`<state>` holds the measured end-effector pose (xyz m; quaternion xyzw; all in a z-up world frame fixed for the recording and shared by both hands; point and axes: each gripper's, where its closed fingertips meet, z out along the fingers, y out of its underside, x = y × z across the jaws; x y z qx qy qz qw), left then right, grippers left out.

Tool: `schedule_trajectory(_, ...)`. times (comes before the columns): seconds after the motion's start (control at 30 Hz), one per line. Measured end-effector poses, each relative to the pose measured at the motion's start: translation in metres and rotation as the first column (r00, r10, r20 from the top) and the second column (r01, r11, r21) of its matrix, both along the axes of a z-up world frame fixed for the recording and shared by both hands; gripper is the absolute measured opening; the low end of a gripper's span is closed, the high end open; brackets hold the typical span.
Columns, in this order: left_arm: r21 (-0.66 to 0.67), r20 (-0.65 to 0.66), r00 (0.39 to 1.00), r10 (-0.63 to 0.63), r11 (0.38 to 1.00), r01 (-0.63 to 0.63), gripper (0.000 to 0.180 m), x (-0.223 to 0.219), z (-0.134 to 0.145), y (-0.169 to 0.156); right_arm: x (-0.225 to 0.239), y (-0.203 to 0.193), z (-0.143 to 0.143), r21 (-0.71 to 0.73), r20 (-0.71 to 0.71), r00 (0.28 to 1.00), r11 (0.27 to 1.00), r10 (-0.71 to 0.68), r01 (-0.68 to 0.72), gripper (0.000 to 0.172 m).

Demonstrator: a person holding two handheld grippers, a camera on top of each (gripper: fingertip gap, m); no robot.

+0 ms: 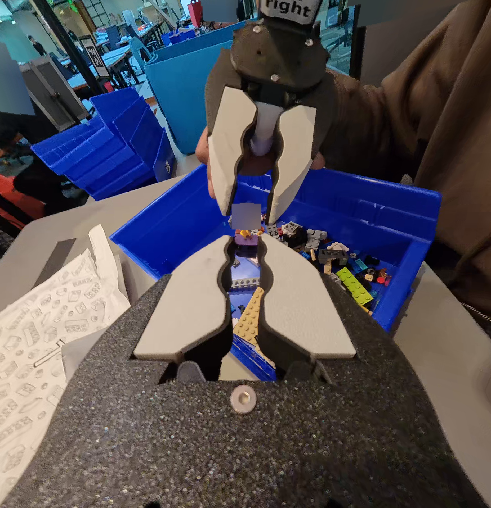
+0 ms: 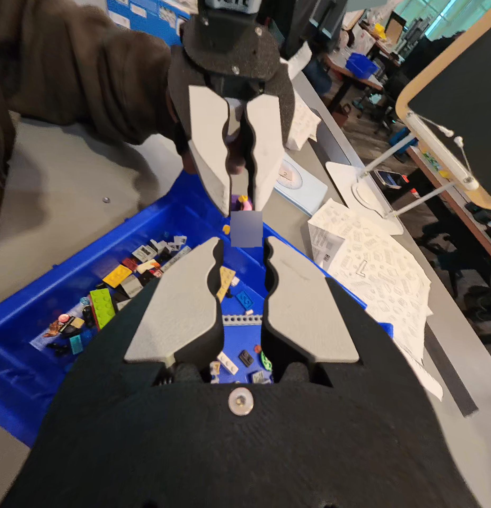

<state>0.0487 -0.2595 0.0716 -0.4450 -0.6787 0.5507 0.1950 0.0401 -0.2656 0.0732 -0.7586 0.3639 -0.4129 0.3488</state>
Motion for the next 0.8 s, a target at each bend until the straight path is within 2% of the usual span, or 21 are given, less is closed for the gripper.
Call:
schedule_trajectory(0.03,-0.017,0.011,1.0,-0.003,1.0,0.004,0.015,-0.002,-0.001,0.001,0.001,0.002,0.0,-0.001,-0.001,1.0,1.0,0.012,-0.012,0.026)
schedule_trajectory(0.1,-0.026,0.016,1.0,-0.009,1.0,0.01,0.015,-0.003,-0.003,0.002,0.002,0.006,-0.001,-0.01,-0.003,0.999,0.999,0.034,-0.034,0.016)
schedule_trajectory(0.23,0.003,-0.033,0.999,0.007,1.0,-0.007,0.015,0.003,-0.004,0.001,0.004,0.003,0.0,0.02,0.007,1.0,1.0,0.024,-0.024,0.015)
schedule_trajectory(0.3,0.042,-0.074,0.996,0.057,0.998,-0.054,0.015,0.02,-0.005,-0.004,-0.001,-0.018,0.006,-0.021,0.043,0.998,0.998,-0.054,0.055,0.015)
schedule_trajectory(0.4,0.08,-0.175,0.981,0.079,0.995,-0.065,0.015,0.036,0.005,-0.004,-0.017,-0.036,0.013,0.029,0.057,0.994,0.995,-0.094,0.092,0.014)
schedule_trajectory(0.47,0.07,-0.169,0.984,0.06,0.996,-0.049,0.015,0.032,0.007,-0.002,-0.02,-0.042,0.007,-0.024,0.039,0.993,0.993,-0.114,0.115,0.014)
schedule_trajectory(0.67,0.079,-0.141,0.99,0.023,0.997,-0.012,0.015,0.009,0.007,-0.002,-0.014,-0.029,0.009,-0.018,0.056,0.996,0.997,-0.073,0.074,0.014)
schedule_trajectory(0.8,0.078,-0.149,0.989,0.023,0.997,-0.012,0.015,0.005,0.008,-0.002,-0.011,-0.024,0.001,-0.068,0.026,0.998,0.996,-0.051,0.053,0.018)
